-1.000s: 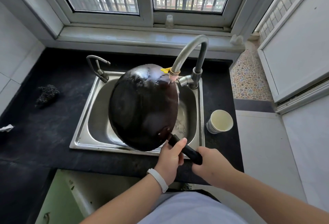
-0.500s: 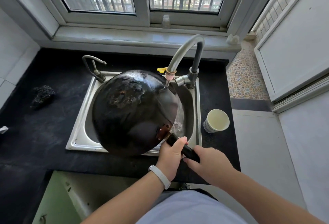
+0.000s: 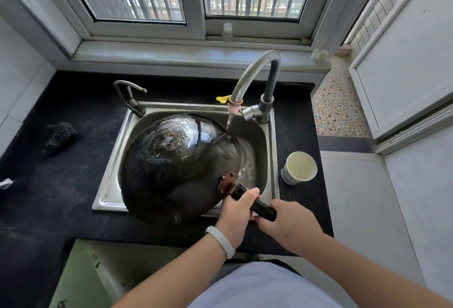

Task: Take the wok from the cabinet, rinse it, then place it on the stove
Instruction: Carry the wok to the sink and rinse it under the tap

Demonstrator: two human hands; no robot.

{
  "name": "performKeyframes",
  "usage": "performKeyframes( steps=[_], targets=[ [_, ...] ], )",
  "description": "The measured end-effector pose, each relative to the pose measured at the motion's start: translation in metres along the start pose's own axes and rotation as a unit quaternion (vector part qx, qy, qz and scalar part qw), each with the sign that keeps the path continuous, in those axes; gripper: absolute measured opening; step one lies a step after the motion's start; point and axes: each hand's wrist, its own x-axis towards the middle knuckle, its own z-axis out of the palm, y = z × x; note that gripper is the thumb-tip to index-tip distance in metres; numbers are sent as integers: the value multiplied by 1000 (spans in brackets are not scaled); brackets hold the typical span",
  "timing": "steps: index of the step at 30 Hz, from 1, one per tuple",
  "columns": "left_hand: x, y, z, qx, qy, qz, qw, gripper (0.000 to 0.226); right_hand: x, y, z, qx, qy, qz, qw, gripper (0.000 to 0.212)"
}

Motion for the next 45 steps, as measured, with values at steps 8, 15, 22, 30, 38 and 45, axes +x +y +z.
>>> performKeyframes(
  steps=[8,15,22,30,38,45],
  targets=[
    [-3,8,-1,37,-40,2,999,18,-3,2,-4,13,9,3,1000,37],
    [-5,7,2,43,-33,-29,998,27,-7,2,-3,34,-6,27,999,36],
    [-1,15,4,49,-55,-45,996,18,-6,-4,-3,94,-10,44,995,34],
    [5,17,8,84,-62,-48,993,23,-1,-5,5,157,-35,76,984,33],
    [10,15,9,107,-70,-62,990,23,-1,-3,6,192,-50,107,974,35],
    [15,14,13,131,-76,-76,986,21,-1,-1,8,223,-46,135,964,36]
  ],
)
